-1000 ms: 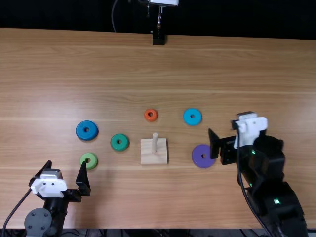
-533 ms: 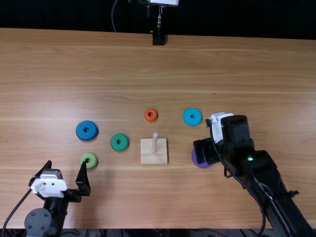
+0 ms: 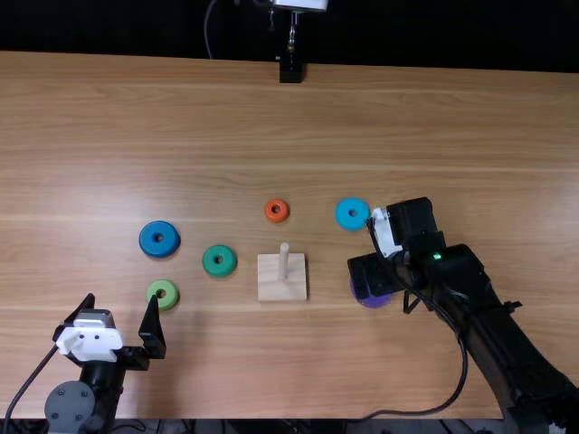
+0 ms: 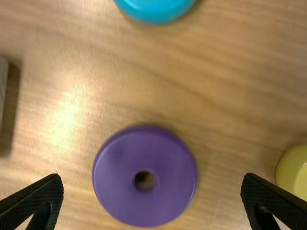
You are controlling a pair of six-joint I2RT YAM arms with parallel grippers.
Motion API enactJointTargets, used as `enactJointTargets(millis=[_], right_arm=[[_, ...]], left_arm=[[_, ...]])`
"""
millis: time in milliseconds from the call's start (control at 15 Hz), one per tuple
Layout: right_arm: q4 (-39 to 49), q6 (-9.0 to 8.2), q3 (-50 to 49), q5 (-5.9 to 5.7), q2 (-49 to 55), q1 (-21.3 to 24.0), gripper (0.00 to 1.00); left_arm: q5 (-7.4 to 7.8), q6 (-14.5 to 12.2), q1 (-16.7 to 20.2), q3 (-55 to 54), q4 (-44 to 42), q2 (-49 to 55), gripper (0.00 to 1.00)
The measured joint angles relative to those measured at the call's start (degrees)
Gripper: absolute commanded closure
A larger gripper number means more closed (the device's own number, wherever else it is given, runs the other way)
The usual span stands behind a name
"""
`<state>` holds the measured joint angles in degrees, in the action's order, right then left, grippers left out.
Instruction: Build the Hanoi tower: stack the rings onto the peg from bottom to top in this color order: purple, dark blue, light blue, dark green, light green, yellow, orange.
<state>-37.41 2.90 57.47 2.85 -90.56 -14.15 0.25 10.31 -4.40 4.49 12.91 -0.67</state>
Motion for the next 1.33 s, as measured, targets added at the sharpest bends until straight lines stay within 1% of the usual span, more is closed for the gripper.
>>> enactJointTargets(millis=[267, 600, 1067, 1267, 1333], right_arm=[[-0.3, -0.02, 0.3, 0.04, -1.4, -0.4, 0.00], [-2.8, -0.07, 0.3, 0.11, -5.4, -3.1, 0.00], [-2.8, -0.04, 0.4, 0.11, -5.9, -3.1, 0.00], [-2.7, 0.00, 0.6, -0.37, -9.8, -3.1, 0.00], [-2.6, -0.04, 0.7, -0.31, -9.8, -3.1, 0.00]], left_arm=[[0.00, 0.0, 0.0, 0.0, 0.0, 0.0, 0.00], [0.00, 0.0, 0.0, 0.0, 0.0, 0.0, 0.00], [-0.02, 0.0, 0.0, 0.0, 0.0, 0.0, 0.00], [0.00, 0.0, 0.0, 0.0, 0.0, 0.0, 0.00], [0.02, 0.0, 0.0, 0.0, 0.0, 0.0, 0.00]])
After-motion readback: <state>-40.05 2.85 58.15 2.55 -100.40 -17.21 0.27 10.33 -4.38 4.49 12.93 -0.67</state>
